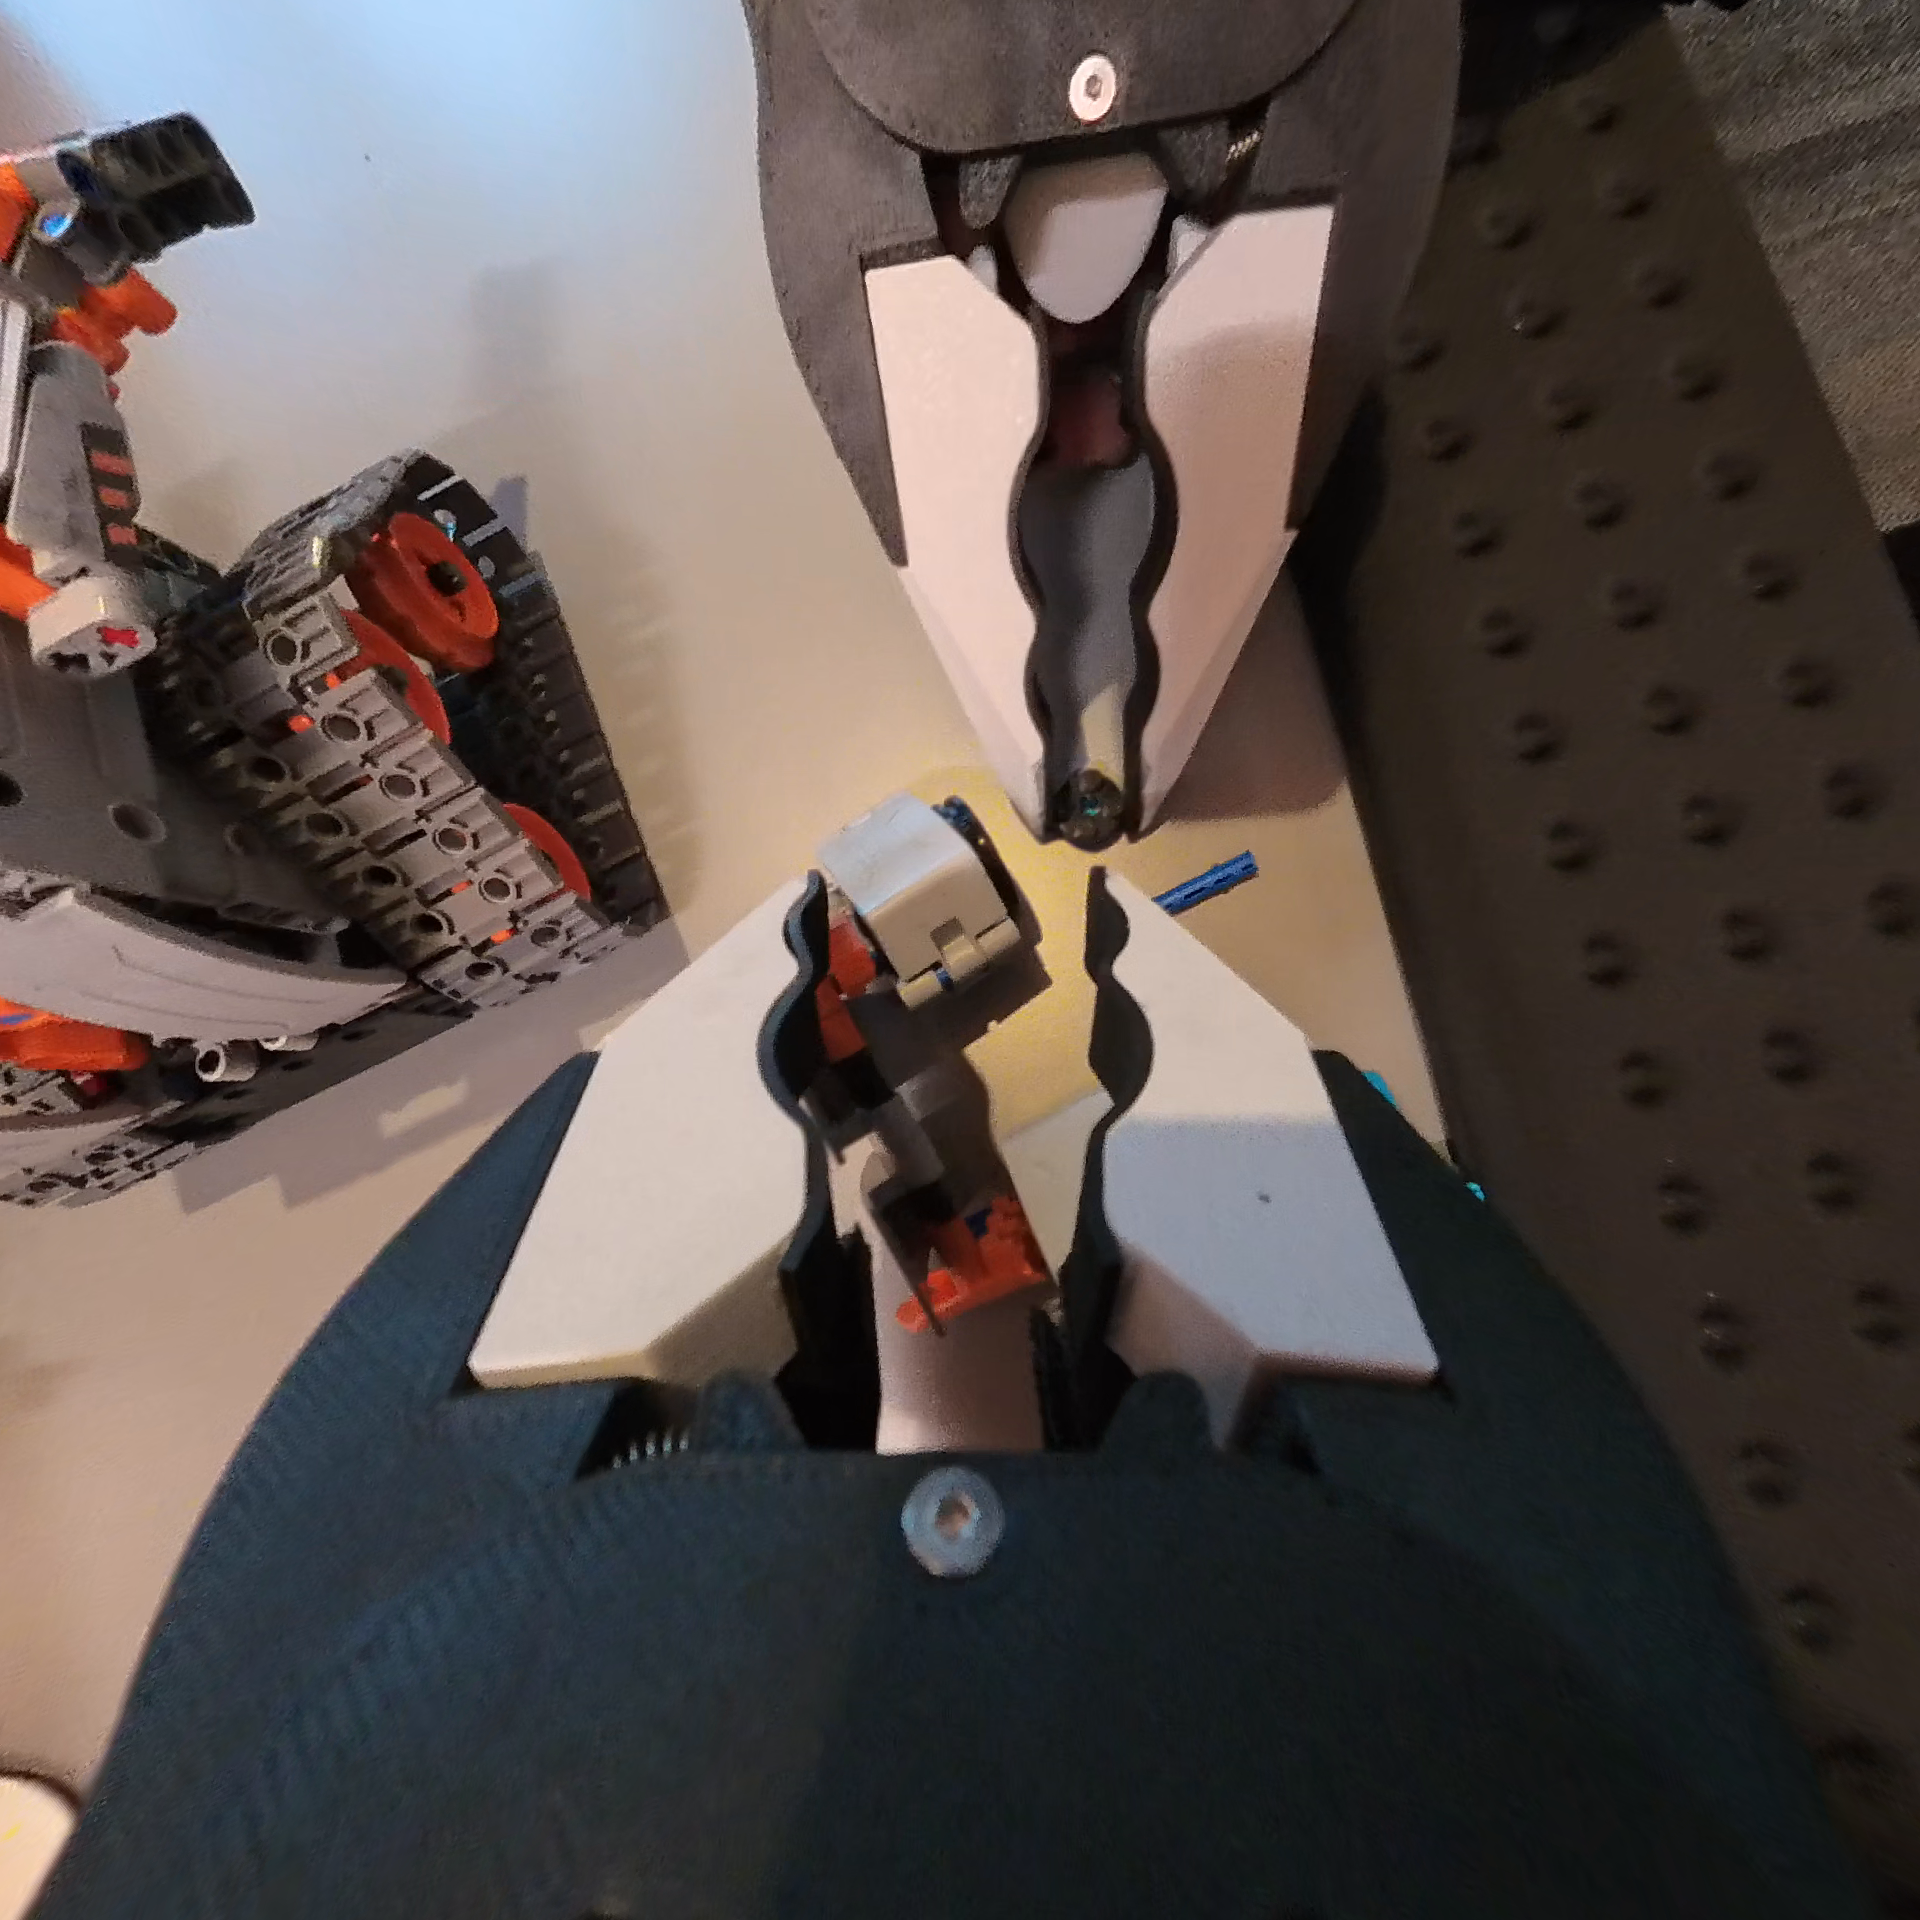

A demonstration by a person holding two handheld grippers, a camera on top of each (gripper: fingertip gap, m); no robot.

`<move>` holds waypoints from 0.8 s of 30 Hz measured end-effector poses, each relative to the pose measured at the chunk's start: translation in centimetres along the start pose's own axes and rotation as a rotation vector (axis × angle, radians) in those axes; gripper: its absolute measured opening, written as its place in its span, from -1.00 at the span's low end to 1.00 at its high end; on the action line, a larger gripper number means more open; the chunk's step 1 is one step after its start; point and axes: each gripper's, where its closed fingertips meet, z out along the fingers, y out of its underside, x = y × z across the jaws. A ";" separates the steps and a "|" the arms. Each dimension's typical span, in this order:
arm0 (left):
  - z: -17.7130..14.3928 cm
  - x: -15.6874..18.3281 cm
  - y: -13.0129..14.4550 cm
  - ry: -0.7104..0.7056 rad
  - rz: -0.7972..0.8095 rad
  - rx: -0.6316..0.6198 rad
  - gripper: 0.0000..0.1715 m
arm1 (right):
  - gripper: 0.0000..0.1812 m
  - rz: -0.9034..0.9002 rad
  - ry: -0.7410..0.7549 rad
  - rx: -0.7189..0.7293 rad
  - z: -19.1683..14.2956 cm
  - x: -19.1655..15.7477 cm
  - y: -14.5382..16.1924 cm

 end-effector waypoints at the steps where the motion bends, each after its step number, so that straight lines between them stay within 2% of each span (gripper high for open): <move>1: 0.0 -0.1 -0.1 -0.009 0.009 -0.003 -0.45 | -0.85 0.001 0.010 -0.002 0.0 0.2 0.0; 4: -0.4 -0.3 -0.4 -0.047 0.047 -0.010 -0.46 | -0.85 0.016 0.026 0.014 -0.5 0.6 -0.1; 9: -1.1 0.7 -2.3 -0.161 0.273 0.014 -0.52 | -0.85 0.194 -0.125 0.291 -3.7 0.4 -3.1; 13: -1.3 1.4 -3.9 -0.264 0.458 0.046 -0.65 | -0.86 0.285 -0.252 0.408 -5.4 0.0 -4.2; 15: -1.3 1.8 -4.9 -0.311 0.521 0.088 -0.77 | -0.86 0.299 -0.279 0.415 -5.5 -0.2 -4.2; 18: -0.9 2.4 -5.2 -0.322 0.570 0.091 -0.90 | -0.86 0.306 -0.318 0.432 -5.7 -0.6 -4.5; 24: -1.6 1.9 -6.3 -0.375 0.548 0.146 -0.92 | -0.86 0.337 -0.343 0.509 -6.9 -0.3 -5.3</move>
